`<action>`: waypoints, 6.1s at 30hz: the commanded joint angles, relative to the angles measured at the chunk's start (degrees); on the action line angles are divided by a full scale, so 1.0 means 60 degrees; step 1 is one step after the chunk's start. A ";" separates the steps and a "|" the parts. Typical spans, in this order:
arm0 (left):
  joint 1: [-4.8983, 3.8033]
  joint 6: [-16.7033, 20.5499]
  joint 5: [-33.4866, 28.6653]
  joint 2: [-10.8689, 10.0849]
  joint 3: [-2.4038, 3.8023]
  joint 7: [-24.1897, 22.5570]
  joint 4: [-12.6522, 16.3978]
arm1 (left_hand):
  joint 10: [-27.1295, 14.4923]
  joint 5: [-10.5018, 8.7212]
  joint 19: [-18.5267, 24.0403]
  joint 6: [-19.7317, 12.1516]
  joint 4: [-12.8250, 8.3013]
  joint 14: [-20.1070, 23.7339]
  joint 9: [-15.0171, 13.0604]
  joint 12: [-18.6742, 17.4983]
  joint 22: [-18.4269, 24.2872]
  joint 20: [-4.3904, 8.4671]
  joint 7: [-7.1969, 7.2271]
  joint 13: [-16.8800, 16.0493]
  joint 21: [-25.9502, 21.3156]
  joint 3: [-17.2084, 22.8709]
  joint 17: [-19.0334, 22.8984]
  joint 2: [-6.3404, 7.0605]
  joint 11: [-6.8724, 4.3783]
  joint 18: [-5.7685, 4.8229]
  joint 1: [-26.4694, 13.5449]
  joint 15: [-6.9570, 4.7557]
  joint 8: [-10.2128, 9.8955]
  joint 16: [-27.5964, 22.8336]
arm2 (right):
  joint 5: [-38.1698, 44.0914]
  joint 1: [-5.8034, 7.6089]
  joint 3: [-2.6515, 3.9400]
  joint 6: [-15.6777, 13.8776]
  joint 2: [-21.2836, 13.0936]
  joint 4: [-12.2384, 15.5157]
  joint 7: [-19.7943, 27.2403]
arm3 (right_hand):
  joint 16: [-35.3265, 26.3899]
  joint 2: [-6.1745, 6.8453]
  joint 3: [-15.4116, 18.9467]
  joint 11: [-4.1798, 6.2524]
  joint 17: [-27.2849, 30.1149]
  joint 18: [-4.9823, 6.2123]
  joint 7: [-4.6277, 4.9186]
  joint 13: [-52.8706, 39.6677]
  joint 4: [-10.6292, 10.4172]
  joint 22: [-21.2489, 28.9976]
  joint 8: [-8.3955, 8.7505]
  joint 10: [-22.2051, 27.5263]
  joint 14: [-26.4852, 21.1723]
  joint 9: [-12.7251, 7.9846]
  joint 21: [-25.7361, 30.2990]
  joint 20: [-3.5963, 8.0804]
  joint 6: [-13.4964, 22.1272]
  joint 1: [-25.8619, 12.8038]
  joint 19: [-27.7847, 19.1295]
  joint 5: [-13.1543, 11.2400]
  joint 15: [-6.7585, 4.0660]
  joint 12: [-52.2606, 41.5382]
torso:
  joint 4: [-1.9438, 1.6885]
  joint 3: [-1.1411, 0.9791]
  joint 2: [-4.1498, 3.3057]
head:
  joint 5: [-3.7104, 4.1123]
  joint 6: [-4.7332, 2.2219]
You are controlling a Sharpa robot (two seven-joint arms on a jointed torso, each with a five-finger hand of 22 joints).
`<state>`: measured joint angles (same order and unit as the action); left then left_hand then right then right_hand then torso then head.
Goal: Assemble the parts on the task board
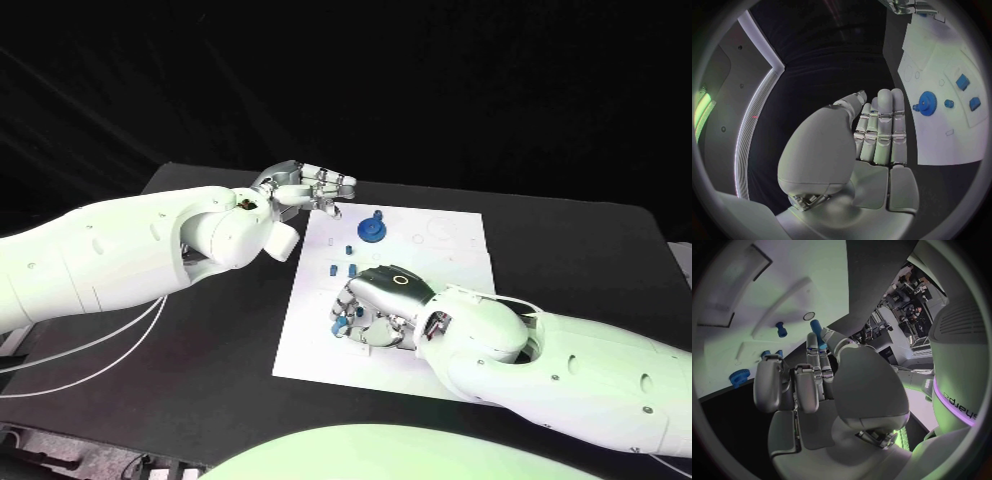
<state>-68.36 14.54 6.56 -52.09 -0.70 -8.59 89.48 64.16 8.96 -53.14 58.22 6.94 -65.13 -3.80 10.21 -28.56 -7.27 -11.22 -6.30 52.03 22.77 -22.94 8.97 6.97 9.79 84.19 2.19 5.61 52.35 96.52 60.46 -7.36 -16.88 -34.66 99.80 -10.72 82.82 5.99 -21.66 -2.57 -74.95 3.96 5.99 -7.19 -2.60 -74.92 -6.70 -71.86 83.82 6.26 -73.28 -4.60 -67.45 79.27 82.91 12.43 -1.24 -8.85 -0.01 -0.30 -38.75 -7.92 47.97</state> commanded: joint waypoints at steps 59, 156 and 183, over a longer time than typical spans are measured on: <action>-0.0006 -0.0168 0.0031 -0.0016 0.0004 0.0026 0.0024 | -0.0106 -0.0001 -0.0013 -0.0056 -0.0027 0.0022 -0.0006 0.0083 0.0027 -0.0065 0.0000 -0.0021 -0.0069 -0.0055 0.0016 -0.0080 -0.0003 0.0130 -0.0014 0.0034 -0.0020 -0.0050 | 0.0650 -0.0090 -0.0056 0.0981 0.0363 -0.0465 -0.0489 | -0.0008 0.0234 0.0012 -0.0246 -0.0356 -0.0046 0.0319 0.0067 -0.0117 -0.1467 0.0519 0.0344 0.0606 -0.0075 0.0251 -0.0139 0.0892 -0.0424 -0.0055 0.0058 0.0142 0.0351 | -0.0004 0.0012 0.0006 | -0.0021 0.0138; -0.0002 -0.0188 0.0053 -0.0211 -0.0061 0.0063 0.0099 | -0.0142 -0.0007 -0.0029 -0.0068 -0.0022 0.0021 -0.0008 0.0130 0.0054 -0.0070 -0.0007 -0.0031 -0.0103 -0.0102 0.0021 -0.0094 0.0005 0.0129 -0.0038 0.0041 -0.0012 -0.0067 | -0.0812 -0.0306 -0.0119 -0.0796 -0.4806 0.2219 -0.3455 | 0.0436 0.0042 0.4718 0.0363 -0.1000 -0.0419 -0.0210 -1.1022 -0.2326 -0.2198 -0.1775 -0.1378 0.0732 0.1703 -0.1626 0.0274 0.1287 -0.1408 0.0755 0.1628 -0.0350 -1.0819 | 0.0166 0.0153 0.0220 | 0.1688 -0.0046; -0.0002 -0.0288 0.0053 -0.0259 -0.0074 0.0206 0.0131 | -0.0172 -0.0007 -0.0030 -0.0085 0.0006 0.0026 -0.0006 0.0143 0.0070 -0.0077 -0.0011 -0.0033 -0.0127 -0.0128 0.0025 -0.0103 0.0011 0.0127 -0.0076 0.0048 -0.0014 -0.0077 | -0.0387 -0.0613 -0.0125 -0.0672 -0.3737 0.1353 -0.3729 | 0.0372 -0.0206 0.4822 0.0386 -0.0881 -0.0384 -0.0236 -1.1106 -0.2340 -0.2151 -0.1898 -0.1384 0.0702 0.1892 -0.1458 0.0287 0.1316 -0.1434 0.0688 0.1825 -0.0369 -1.0855 | 0.0139 0.0142 0.0214 | 0.1667 -0.0017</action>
<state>-68.35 14.07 6.66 -53.68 -1.17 -7.42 90.06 63.53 8.96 -53.35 58.21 7.03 -65.12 -3.80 10.88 -28.21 -7.48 -11.22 -6.43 51.58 22.37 -22.87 8.74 7.19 9.78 83.96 2.20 5.61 52.13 93.22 56.93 -8.07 -21.86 -57.18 108.09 -32.26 85.13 5.42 6.96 -0.57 -74.92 2.12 4.76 -73.83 -16.70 -74.91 -17.94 -80.09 83.92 17.58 -82.18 -3.27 -59.70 70.46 84.02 23.08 -3.19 -74.03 0.87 0.55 -37.45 2.14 47.81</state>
